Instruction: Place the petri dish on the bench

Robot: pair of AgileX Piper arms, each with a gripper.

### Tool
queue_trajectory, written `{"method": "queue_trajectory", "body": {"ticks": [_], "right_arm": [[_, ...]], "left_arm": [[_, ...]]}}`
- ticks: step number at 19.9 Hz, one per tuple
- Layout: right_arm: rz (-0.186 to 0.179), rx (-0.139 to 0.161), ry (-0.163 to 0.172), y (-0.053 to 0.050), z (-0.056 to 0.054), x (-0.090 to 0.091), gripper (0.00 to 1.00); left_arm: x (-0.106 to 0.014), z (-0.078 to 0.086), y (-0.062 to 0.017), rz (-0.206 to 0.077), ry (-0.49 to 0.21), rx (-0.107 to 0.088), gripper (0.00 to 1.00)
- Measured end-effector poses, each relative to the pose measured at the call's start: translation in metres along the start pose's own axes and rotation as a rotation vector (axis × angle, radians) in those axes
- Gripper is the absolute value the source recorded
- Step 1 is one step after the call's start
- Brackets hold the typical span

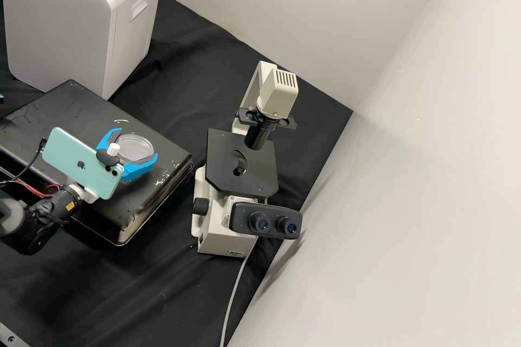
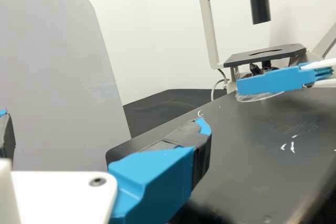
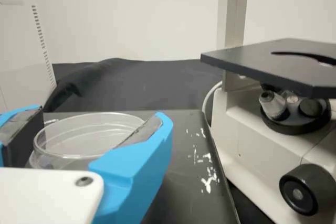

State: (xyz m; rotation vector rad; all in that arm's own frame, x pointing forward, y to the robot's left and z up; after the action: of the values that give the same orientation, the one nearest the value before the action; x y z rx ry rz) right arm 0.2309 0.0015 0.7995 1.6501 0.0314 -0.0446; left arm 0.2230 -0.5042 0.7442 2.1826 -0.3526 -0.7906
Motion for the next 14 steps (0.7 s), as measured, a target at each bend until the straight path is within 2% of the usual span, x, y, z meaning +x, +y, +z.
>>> {"method": "queue_trajectory", "body": {"ticks": [7, 8, 14], "right_arm": [[-0.026, -0.017, -0.013, -0.0062, 0.0034, 0.0035, 0.00], [-0.024, -0.017, -0.010, -0.0059, 0.0031, 0.0046, 1.00], [-0.025, -0.017, -0.012, -0.0064, 0.0039, 0.0054, 1.00]], "left_arm": [[0.0002, 0.0005, 0.0000, 0.000, -0.002, 0.000, 1.00], [0.0002, 0.0005, 0.0000, 0.000, -0.002, 0.000, 1.00], [0.0002, 0.0005, 0.0000, 0.000, -0.002, 0.000, 1.00]]}}
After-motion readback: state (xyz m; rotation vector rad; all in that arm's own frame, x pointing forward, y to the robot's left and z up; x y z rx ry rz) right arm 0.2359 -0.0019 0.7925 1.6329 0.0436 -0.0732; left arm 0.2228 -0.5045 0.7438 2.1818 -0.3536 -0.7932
